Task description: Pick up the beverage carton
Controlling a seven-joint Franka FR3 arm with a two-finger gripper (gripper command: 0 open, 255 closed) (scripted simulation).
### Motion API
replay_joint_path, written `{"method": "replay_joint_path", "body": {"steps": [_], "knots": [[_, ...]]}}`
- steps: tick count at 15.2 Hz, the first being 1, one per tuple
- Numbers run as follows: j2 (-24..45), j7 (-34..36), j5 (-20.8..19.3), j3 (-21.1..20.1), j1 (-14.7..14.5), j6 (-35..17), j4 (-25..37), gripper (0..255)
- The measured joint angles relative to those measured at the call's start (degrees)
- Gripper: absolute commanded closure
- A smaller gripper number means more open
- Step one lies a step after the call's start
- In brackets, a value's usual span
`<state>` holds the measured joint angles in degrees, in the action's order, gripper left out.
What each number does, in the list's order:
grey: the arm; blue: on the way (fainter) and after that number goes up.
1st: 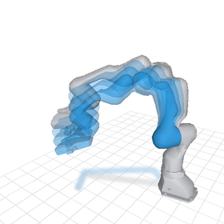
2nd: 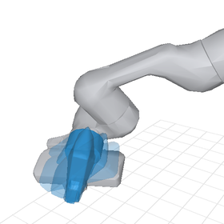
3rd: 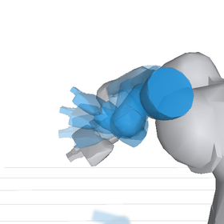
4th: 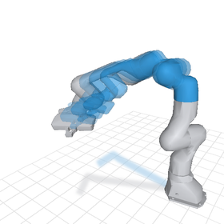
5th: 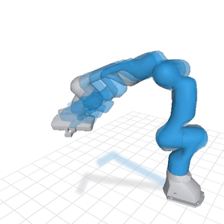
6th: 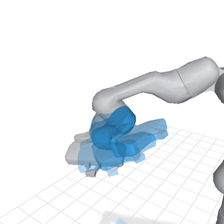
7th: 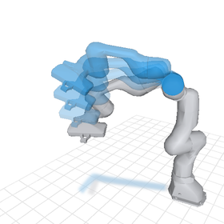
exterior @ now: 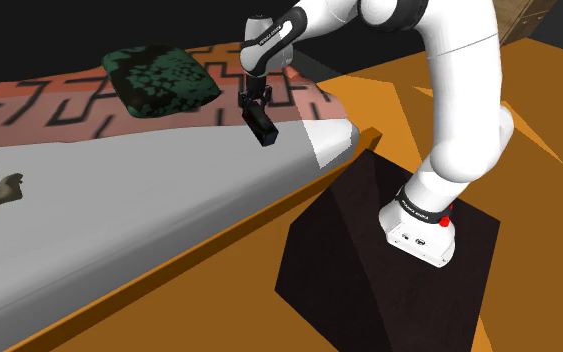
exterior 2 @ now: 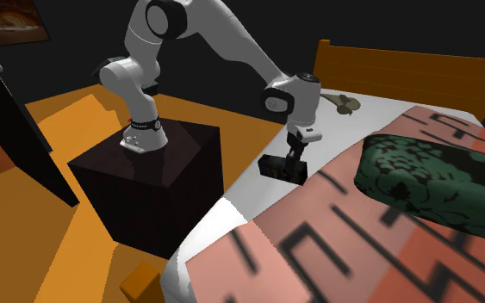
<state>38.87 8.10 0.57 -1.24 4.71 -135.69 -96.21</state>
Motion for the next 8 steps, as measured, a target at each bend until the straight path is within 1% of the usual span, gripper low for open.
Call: {"method": "replay_joint_path", "body": {"steps": [8], "knots": [[-4.26,0.04,0.03,-0.03,0.05,3.88,-0.39,255]]}}
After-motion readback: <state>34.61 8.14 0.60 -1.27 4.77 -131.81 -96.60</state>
